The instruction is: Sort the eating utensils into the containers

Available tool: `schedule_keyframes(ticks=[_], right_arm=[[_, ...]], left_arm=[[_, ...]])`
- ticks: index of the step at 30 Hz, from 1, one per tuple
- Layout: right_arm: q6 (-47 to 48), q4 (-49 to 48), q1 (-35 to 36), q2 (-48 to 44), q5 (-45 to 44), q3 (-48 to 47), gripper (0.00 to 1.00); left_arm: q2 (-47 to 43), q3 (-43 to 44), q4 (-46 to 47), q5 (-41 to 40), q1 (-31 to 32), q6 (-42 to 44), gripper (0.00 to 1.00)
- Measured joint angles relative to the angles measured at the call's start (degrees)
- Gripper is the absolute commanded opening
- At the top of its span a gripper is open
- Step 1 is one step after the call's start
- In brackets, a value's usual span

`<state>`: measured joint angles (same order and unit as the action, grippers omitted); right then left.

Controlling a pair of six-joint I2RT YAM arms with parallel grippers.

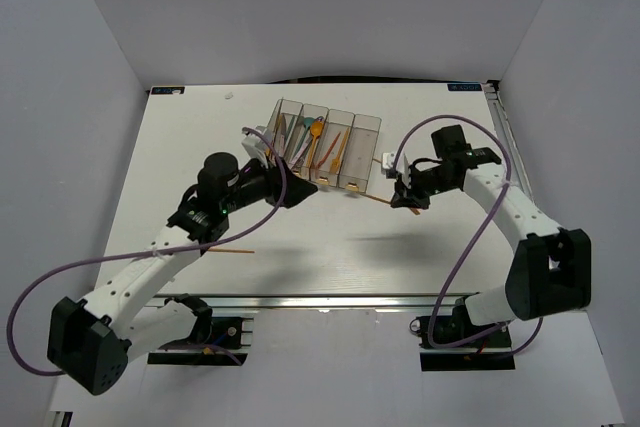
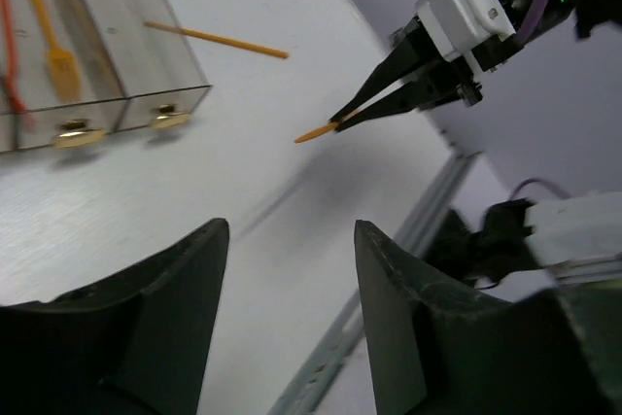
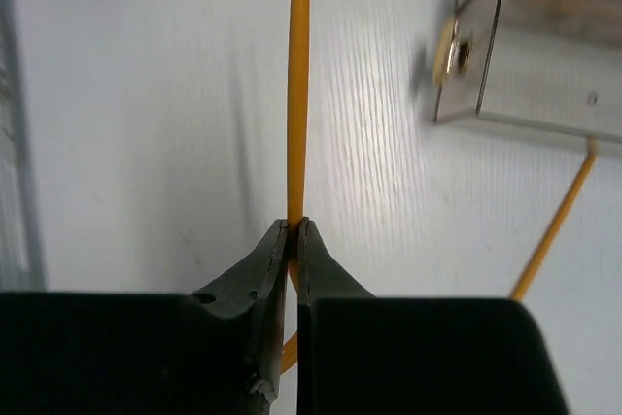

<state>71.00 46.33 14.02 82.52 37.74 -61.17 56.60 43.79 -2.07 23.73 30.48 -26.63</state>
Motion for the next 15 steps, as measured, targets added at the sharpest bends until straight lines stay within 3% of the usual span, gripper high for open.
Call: schedule_keyframes(ticks=[3, 7, 15], right_arm=[[-13.3, -2.9, 0.5, -3.2, 9.9, -0.2, 0.00], [-28.0, -9.1, 0.9, -4.9, 18.8, 0.0, 0.00], [-49.7, -21.9, 0.9, -5.0, 26.1, 3.0, 0.00]], left_arm=[[4.7, -0.3, 7.0, 2.7, 0.0, -8.1, 0.57], [10.6, -0.2, 14.8, 3.3, 1.0, -15.5, 0.58], [22.4, 7.1, 20.8, -2.2, 10.5, -18.9, 0.60]])
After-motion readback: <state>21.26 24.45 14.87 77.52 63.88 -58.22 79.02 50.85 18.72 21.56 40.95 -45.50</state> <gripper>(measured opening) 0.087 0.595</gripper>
